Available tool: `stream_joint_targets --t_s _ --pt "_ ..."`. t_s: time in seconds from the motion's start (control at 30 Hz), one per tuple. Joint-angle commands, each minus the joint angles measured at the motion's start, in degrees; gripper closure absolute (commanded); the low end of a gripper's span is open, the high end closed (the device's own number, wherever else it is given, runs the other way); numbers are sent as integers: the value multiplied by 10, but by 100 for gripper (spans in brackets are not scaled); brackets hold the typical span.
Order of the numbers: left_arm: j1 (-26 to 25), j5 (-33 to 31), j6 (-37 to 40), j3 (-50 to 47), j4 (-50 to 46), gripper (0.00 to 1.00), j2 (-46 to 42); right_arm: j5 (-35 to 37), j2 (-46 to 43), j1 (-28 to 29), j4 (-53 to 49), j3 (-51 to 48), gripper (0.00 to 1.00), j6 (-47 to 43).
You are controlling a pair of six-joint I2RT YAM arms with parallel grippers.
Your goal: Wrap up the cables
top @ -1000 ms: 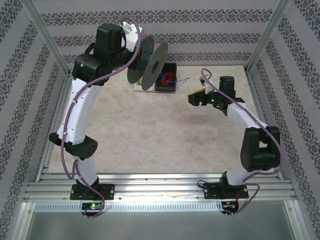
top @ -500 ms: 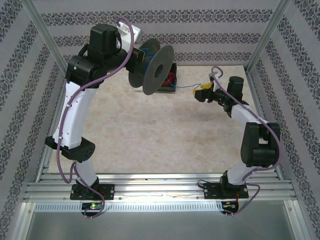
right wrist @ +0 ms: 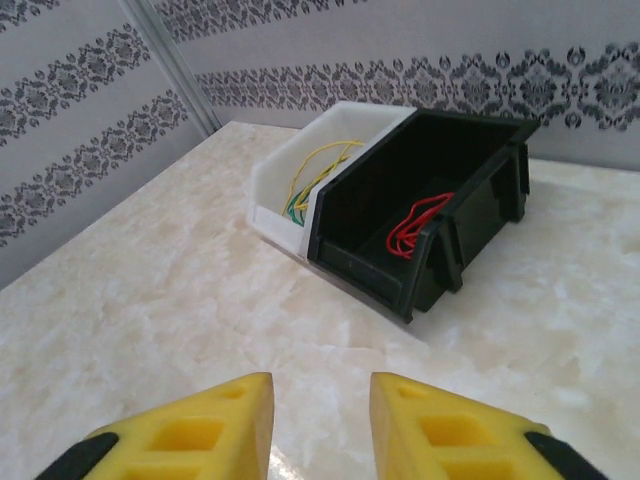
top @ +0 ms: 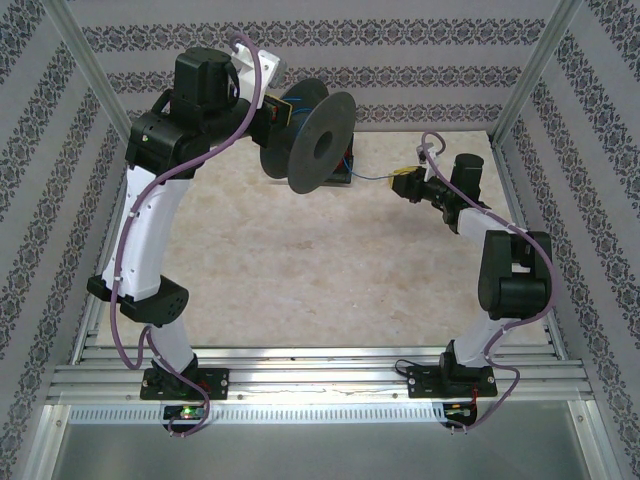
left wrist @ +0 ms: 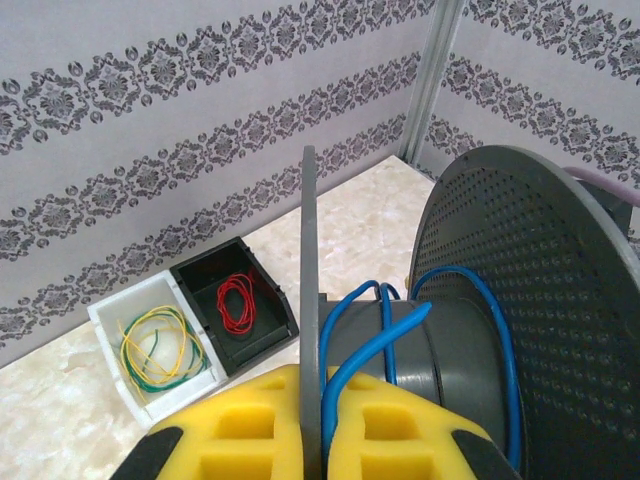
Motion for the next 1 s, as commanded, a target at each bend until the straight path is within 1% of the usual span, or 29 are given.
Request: stream_joint_targets --t_s 0.0,0.07,0.1,0.17,0.33,0.37,0.43,0.53,0.6,0.63,0.7,0.77,0.9,0.97 --pt "-7 12 -13 20 25 100 -20 -2 -10 -3 33 -7 82 -2" --pt "-7 13 -14 20 27 100 -16 2 -18 -4 30 -14 87 -8" --pt "-7 15 -14 20 27 100 -14 4 -23 -5 27 -16 94 -12" --pt "-7 14 -15 20 30 100 -10 7 -32 -6 21 -24 100 -17" --pt "-7 5 -15 20 37 100 -3 13 -66 -6 -6 -45 100 -31" --pt "-6 0 -15 20 41 100 0 16 -74 -5 -25 -46 100 -38" --pt "-6 -10 -16 20 49 100 6 23 -90 6 -94 -39 100 -70" --pt "-2 -29 -24 20 70 100 22 66 -108 44 -248 -12 100 -145" --pt "8 -19 -41 20 93 100 36 102 -109 80 -348 11 100 -186" --pt "13 -10 -51 20 105 100 41 121 -107 97 -377 17 100 -196" --pt "21 -4 -71 20 132 100 55 159 -104 137 -423 22 100 -213" --pt "25 -12 -80 21 153 100 66 190 -102 175 -450 25 100 -219" --pt "27 -63 -69 27 160 100 95 263 -116 259 -522 53 100 -234" --pt "26 -95 -56 27 152 100 111 292 -131 291 -556 76 100 -237"
